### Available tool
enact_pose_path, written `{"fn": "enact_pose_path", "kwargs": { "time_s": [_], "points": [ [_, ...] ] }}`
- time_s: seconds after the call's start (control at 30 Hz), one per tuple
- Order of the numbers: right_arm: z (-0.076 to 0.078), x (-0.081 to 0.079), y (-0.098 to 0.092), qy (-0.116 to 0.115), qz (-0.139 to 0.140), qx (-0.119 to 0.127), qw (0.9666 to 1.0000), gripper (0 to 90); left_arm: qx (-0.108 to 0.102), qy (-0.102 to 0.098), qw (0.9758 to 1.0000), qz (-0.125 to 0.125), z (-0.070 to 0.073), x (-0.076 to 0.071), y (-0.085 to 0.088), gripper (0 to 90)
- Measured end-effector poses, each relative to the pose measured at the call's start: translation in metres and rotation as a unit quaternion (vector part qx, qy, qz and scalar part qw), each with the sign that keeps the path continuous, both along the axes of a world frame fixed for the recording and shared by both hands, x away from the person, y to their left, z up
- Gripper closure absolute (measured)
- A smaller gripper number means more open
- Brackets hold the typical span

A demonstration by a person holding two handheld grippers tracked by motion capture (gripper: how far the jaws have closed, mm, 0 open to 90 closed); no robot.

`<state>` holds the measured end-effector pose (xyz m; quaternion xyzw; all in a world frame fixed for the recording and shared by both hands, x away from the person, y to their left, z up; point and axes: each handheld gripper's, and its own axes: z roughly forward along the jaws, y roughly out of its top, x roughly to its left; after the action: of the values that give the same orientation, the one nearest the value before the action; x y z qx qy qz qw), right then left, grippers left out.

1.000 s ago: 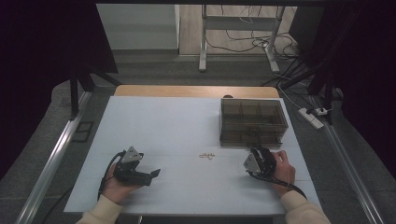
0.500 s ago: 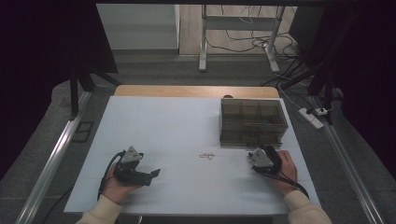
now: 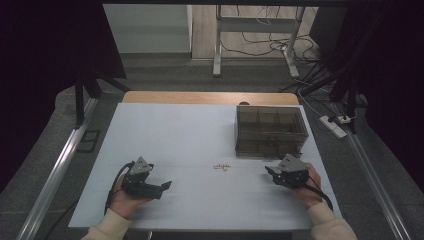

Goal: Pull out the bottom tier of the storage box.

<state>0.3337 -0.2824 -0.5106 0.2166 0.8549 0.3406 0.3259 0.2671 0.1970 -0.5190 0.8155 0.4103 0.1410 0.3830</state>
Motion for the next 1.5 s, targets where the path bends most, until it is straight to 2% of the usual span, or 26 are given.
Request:
{"fn": "enact_pose_path", "kwargs": {
  "time_s": [0.13,0.37,0.77,1.27,1.5],
  "points": [
    [0.003,0.001,-0.005,0.015,0.004,0.025,0.9996,39.7,0.000,0.000,1.0000,0.000,0.000,0.000,0.000,6.9],
    [0.004,0.002,-0.008,0.031,0.010,0.043,0.9985,39.4,0.000,0.000,1.0000,0.000,0.000,0.000,0.001,6.9],
    [0.007,0.004,-0.012,0.042,0.011,0.068,0.9968,38.9,0.001,0.000,1.0000,0.000,0.000,0.000,0.000,6.9],
    [0.009,0.009,-0.010,0.042,0.013,0.068,0.9967,38.2,0.003,0.000,1.0000,0.000,0.000,0.000,0.000,6.9],
    [0.010,0.011,-0.009,0.041,0.017,0.059,0.9973,38.1,0.003,0.001,1.0000,-0.001,-0.001,0.000,-0.001,6.9]
  ]
}}
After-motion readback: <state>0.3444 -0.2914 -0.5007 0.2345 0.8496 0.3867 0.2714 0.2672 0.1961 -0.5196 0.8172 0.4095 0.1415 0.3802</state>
